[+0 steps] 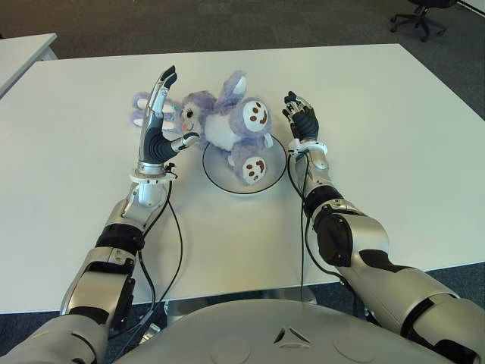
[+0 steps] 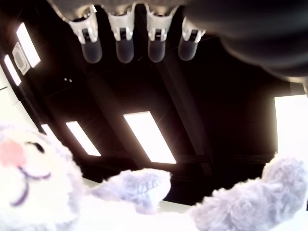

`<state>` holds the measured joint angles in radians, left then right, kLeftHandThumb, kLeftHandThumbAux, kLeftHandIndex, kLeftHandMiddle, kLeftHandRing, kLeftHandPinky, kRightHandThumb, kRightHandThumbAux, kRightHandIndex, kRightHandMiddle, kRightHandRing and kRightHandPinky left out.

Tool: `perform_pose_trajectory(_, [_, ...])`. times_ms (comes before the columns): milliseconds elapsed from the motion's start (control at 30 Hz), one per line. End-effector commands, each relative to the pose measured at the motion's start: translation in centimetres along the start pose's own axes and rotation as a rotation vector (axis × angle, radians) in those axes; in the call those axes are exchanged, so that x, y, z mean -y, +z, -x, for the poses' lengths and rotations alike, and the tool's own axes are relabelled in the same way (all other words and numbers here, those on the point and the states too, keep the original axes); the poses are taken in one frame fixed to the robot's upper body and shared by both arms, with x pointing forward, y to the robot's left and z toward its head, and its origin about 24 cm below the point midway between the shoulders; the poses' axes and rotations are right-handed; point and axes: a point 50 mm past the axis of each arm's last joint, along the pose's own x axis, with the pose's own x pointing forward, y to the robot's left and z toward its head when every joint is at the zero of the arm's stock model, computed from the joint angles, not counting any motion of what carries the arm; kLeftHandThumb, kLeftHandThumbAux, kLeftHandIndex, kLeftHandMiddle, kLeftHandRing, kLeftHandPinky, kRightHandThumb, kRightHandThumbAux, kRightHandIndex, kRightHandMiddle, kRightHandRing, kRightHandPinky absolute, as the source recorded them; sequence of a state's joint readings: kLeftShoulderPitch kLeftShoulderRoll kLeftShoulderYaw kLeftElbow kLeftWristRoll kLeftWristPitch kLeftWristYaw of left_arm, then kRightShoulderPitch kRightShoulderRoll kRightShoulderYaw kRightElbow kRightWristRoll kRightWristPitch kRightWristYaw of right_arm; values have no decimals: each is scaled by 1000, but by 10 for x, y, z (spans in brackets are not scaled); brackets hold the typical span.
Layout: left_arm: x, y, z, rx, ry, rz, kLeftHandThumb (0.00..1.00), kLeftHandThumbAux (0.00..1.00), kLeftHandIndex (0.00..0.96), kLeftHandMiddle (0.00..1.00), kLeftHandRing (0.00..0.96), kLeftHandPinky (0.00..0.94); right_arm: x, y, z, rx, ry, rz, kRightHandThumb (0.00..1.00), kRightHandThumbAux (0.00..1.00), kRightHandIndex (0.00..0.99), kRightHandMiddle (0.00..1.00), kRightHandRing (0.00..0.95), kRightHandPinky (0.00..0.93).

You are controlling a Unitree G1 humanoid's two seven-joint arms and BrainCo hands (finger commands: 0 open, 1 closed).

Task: Put the doll into the plate.

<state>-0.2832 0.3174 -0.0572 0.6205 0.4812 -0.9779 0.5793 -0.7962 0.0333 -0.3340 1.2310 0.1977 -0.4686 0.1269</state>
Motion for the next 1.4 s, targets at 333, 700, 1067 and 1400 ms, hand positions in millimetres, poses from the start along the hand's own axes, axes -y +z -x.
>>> perform_pose_trajectory(333, [1, -30, 60, -332, 1, 47, 0, 282, 0, 10, 0, 0, 19, -40, 23, -176, -76, -28, 686, 738, 396, 96, 65, 69])
perform_pose_trajectory(700, [0, -45, 59, -441, 47, 65, 0, 285, 0, 28, 19, 0, 20, -40, 24, -176, -76, -36, 686, 738, 396, 92, 66, 73])
perform_pose_trajectory(1067, [-1, -53, 57, -495, 86, 81, 0, 331, 0, 33, 21, 0, 21, -40, 24, -173, -76, -27, 686, 737, 396, 95, 67, 71])
perform_pose_trajectory(1400, [-2, -57, 53, -524, 114, 83, 0, 361, 0, 39, 36, 37, 23, -39, 24, -165, -82, -28, 687, 737, 396, 97, 70, 78])
